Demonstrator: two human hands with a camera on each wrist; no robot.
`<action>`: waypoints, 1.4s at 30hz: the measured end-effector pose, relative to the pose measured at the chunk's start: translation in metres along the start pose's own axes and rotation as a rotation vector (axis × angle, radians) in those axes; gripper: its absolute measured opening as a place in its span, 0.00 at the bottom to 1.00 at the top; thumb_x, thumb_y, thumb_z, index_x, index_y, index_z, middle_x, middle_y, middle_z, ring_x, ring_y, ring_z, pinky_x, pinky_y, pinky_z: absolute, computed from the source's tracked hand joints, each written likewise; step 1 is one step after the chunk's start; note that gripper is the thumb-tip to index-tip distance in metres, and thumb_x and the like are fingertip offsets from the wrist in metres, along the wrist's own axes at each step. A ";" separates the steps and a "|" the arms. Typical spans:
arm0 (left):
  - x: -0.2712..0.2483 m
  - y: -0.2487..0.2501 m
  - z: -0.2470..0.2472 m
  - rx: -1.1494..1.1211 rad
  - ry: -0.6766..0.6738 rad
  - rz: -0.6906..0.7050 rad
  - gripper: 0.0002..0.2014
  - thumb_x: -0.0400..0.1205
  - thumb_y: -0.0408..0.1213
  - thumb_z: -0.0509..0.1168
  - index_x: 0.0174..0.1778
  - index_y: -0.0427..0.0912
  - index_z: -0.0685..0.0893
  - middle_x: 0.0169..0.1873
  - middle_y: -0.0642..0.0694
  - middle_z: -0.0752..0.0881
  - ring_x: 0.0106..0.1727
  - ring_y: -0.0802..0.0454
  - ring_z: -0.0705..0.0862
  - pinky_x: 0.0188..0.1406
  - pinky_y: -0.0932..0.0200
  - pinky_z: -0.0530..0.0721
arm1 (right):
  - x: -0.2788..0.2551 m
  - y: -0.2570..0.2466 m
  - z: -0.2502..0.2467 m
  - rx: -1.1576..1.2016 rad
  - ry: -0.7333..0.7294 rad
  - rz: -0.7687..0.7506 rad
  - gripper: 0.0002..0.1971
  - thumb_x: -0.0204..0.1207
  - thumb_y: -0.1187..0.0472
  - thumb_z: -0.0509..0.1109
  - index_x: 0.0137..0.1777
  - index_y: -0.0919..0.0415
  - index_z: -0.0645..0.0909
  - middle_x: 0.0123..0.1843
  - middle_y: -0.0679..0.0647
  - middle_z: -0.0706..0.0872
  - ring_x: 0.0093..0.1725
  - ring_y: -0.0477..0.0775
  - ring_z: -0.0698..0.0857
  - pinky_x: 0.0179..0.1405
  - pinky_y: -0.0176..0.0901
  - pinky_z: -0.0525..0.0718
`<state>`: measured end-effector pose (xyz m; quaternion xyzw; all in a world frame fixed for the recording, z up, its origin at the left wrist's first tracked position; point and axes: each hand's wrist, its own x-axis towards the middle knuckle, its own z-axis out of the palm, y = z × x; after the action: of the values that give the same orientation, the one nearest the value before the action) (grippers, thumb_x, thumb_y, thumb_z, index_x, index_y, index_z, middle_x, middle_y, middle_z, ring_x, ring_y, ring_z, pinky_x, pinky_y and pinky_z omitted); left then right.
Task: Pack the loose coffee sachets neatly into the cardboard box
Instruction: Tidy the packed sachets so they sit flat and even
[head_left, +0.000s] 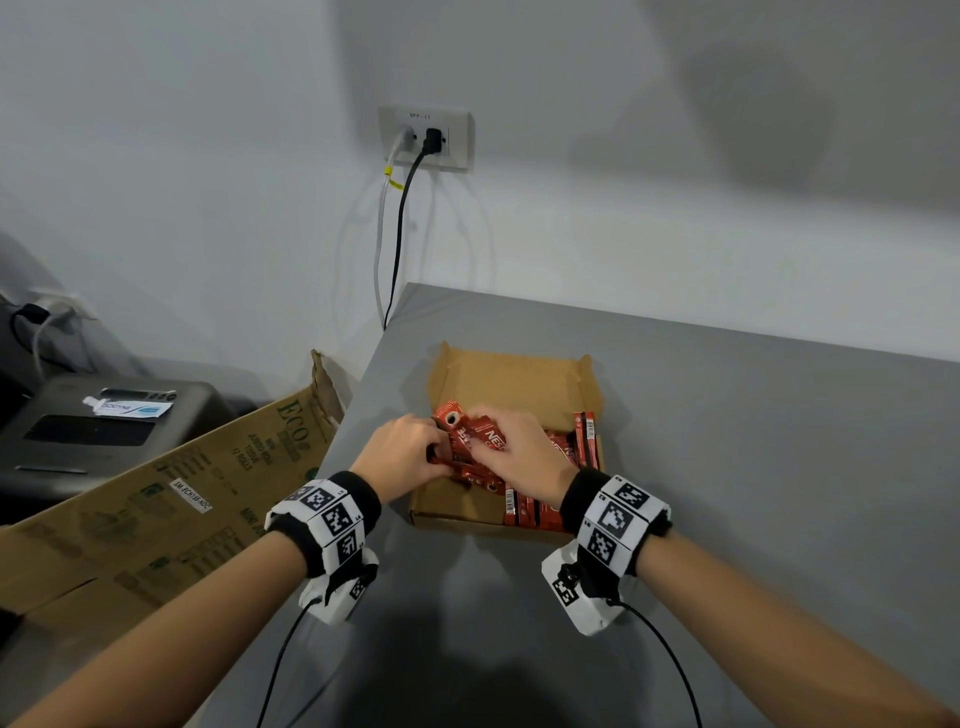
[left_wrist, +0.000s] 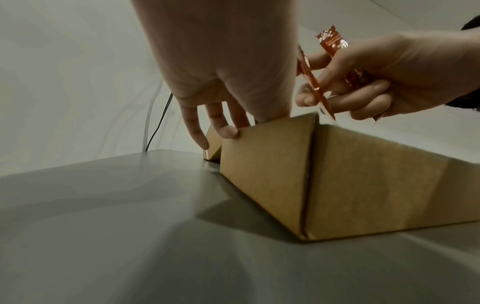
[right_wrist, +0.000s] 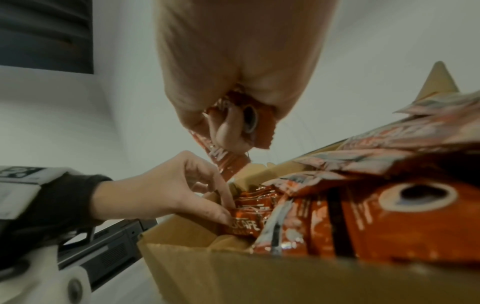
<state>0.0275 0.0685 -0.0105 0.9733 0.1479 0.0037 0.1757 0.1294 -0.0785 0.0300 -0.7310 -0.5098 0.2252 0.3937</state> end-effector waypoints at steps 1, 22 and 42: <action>0.000 0.000 0.000 0.002 -0.001 0.000 0.13 0.75 0.48 0.72 0.45 0.41 0.87 0.47 0.46 0.86 0.51 0.47 0.80 0.51 0.51 0.79 | 0.000 0.000 0.000 0.030 0.018 -0.010 0.09 0.77 0.67 0.67 0.55 0.61 0.81 0.46 0.55 0.87 0.41 0.45 0.83 0.43 0.25 0.77; 0.000 -0.001 -0.001 0.009 -0.025 -0.011 0.08 0.75 0.46 0.71 0.44 0.46 0.86 0.46 0.50 0.85 0.51 0.51 0.79 0.53 0.51 0.79 | -0.006 0.012 0.020 -0.693 -0.033 0.099 0.09 0.76 0.51 0.68 0.49 0.55 0.85 0.50 0.54 0.88 0.53 0.58 0.84 0.50 0.48 0.77; -0.003 0.000 -0.006 0.104 -0.058 0.034 0.14 0.73 0.55 0.71 0.46 0.49 0.86 0.48 0.51 0.84 0.50 0.53 0.80 0.50 0.59 0.76 | 0.008 0.010 0.026 -0.753 -0.222 0.192 0.20 0.73 0.48 0.71 0.59 0.61 0.76 0.57 0.61 0.84 0.57 0.63 0.83 0.56 0.52 0.78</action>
<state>0.0248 0.0697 -0.0052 0.9832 0.1262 -0.0294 0.1290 0.1191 -0.0641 0.0078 -0.8397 -0.5255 0.1358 0.0183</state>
